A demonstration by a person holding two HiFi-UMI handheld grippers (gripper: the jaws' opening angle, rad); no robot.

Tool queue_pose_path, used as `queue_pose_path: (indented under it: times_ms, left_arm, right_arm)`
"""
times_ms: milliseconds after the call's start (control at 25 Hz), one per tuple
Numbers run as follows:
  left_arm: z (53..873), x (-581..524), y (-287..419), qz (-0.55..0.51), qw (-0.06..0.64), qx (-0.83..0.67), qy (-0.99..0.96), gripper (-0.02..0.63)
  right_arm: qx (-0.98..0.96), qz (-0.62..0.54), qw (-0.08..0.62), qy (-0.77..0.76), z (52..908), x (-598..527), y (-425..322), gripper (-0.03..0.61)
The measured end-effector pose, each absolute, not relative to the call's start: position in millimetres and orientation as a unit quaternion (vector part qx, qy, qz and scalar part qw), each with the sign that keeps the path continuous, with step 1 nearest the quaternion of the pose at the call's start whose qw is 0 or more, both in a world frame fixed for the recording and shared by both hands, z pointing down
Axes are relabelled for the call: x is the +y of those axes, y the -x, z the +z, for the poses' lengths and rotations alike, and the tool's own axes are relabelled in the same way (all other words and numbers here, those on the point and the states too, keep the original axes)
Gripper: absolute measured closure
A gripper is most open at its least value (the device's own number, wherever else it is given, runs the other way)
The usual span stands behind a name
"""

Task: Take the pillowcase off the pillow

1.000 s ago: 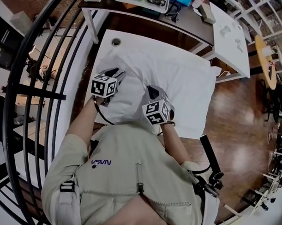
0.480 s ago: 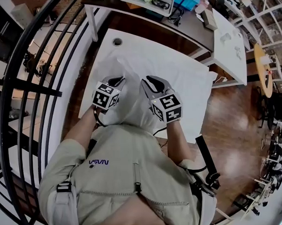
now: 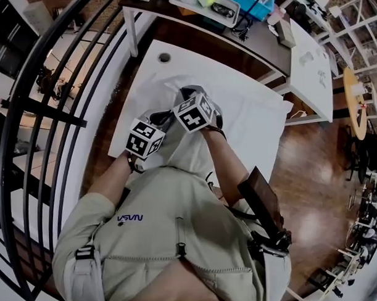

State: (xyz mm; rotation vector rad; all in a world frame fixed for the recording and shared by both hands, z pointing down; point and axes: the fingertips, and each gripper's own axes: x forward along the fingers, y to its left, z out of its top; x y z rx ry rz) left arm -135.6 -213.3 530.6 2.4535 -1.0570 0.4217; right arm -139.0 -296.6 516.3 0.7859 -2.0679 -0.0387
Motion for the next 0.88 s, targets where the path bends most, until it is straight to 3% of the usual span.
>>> queue_pose_path:
  times_ms: [360,680,880]
  left_arm:
    - [495.2,-173.1,132.4,0.117,0.167,-0.352,-0.914,0.589]
    - [488.7,-155.6,128.2,0.108,0.167,-0.326,-0.924,0.589]
    - [492.1,-159.4,136.1,0.100,0.177,-0.337,-0.919,0.589]
  right_arm:
    - [-0.794,-0.038,0.417,-0.441,472.7,-352.1,76.8,0.575]
    - [-0.729,0.023,0.454,-0.512,512.0,-345.5,-12.8,0.574]
    - [-0.727,0.055,0.453,-0.513,526.6,-335.0,-28.7,0.574]
